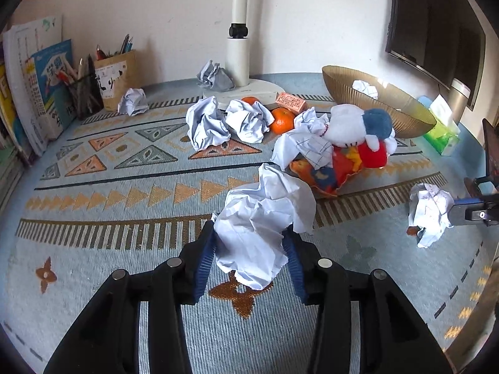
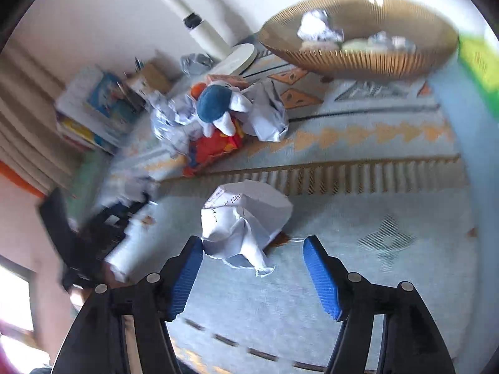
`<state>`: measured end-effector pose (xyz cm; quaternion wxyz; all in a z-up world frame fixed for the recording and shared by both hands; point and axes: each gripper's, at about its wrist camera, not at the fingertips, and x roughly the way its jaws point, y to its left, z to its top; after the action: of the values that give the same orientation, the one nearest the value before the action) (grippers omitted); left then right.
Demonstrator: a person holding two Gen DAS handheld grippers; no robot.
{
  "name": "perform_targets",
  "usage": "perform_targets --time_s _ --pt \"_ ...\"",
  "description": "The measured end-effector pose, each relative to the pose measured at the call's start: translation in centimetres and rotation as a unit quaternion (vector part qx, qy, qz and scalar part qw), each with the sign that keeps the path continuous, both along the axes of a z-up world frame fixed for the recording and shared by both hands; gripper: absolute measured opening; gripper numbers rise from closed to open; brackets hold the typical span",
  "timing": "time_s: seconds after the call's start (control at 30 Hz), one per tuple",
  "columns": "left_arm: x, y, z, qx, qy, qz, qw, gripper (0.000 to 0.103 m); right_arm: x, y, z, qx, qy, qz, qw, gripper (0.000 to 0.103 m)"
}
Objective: Organize objects
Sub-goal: 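Lift the crumpled paper and carry it toward the gold bowl with both grippers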
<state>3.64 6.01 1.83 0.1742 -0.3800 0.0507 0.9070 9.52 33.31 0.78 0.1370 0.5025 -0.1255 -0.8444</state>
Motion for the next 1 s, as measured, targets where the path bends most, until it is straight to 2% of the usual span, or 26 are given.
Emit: perform_targets --time_s 0.03,0.17,0.3,0.47,0.6,0.87,1.0 --pt "-0.1 0.0 0.0 -0.001 -0.001 0.002 1.0 0.041 0.3 -0.5 0.5 0.021 0.013 0.006 1.0 0.065" --pt "0.0 0.0 0.0 0.0 -0.001 0.003 1.0 0.041 0.8 -2.0 1.1 0.049 0.038 0.034 0.998 0.065" --pt "0.2 0.1 -0.1 -0.004 0.003 0.003 1.0 0.041 0.9 -2.6 0.4 0.092 0.044 0.03 0.994 0.066" --pt "1.0 1.4 -0.2 -0.038 0.021 -0.005 0.999 0.041 0.7 -2.2 0.7 0.073 0.071 -0.013 0.995 0.066" --pt "1.6 2.4 -0.3 -0.064 0.033 -0.01 0.9973 0.042 0.4 -2.8 1.1 0.044 0.086 -0.013 0.995 0.066" --pt "1.2 1.5 -0.3 -0.046 0.024 -0.007 0.9987 0.042 -1.2 -5.9 -1.3 0.038 0.084 0.022 0.995 0.067" --pt "1.3 1.8 -0.3 -0.05 0.025 -0.009 0.9984 0.042 -2.5 -6.9 -1.8 0.077 0.099 0.013 0.992 0.067"
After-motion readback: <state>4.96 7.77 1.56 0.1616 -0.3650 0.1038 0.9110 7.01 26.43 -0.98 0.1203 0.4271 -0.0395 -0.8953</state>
